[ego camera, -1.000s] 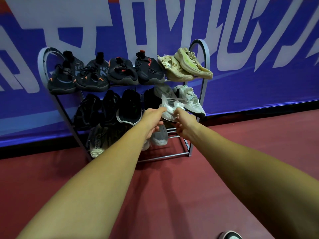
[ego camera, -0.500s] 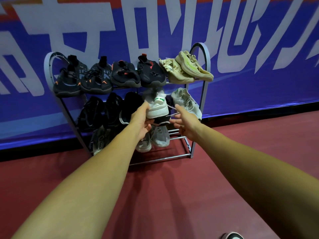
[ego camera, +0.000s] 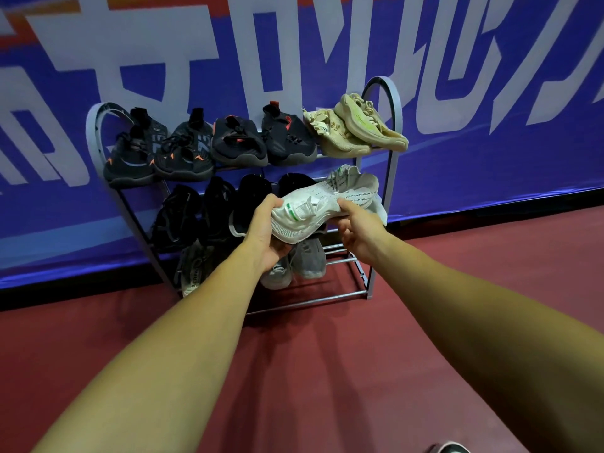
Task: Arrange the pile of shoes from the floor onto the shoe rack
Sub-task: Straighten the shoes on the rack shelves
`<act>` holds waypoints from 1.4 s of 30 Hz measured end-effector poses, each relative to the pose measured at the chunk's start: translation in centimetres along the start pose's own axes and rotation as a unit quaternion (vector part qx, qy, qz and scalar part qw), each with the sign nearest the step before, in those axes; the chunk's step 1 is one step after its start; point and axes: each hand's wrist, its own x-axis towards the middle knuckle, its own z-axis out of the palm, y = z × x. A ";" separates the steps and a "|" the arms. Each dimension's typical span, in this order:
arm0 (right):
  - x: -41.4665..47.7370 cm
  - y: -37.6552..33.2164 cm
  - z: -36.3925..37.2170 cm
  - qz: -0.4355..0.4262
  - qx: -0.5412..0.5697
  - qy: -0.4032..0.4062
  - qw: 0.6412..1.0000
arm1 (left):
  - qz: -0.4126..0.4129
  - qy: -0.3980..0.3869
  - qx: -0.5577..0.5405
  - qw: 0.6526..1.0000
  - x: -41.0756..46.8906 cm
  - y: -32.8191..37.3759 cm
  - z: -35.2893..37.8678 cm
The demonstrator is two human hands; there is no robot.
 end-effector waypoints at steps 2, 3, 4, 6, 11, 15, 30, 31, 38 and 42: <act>0.1 0.0 0.5 -0.010 0.010 0.021 1.000 | 0.013 -0.014 -0.029 0.999 0.1 0.1 0.0; 0.1 0.0 0.7 -0.011 0.019 0.037 0.999 | 0.026 -0.029 -0.045 0.998 0.2 0.1 0.1; 0.1 -0.1 0.8 -0.010 0.027 0.051 0.998 | 0.040 -0.049 -0.056 0.996 0.1 0.3 0.3; 0.1 -0.2 0.8 -0.005 0.033 0.062 0.997 | 0.055 -0.076 -0.049 0.994 0.0 0.5 0.7; -0.1 -0.1 0.6 -0.001 0.030 0.066 0.997 | 0.047 0.003 -0.050 0.998 0.2 0.2 0.6; -0.1 -1.3 1.0 -0.010 0.049 0.085 0.995 | 0.063 0.032 -0.066 0.995 0.4 0.5 0.2; -1.0 0.2 1.5 0.003 0.022 -0.030 0.999 | 0.009 0.093 -0.071 0.993 0.3 0.3 0.2; -1.1 0.2 1.4 0.008 0.014 -0.045 0.999 | 0.002 0.083 -0.080 0.993 0.3 0.2 0.4; -1.0 0.3 0.0 0.024 -0.032 -0.058 0.997 | 0.043 0.157 -0.122 0.979 1.6 0.4 0.7; -0.3 -0.3 -0.9 -0.036 -0.009 0.020 0.999 | 0.058 0.161 -0.124 0.977 1.8 0.2 0.5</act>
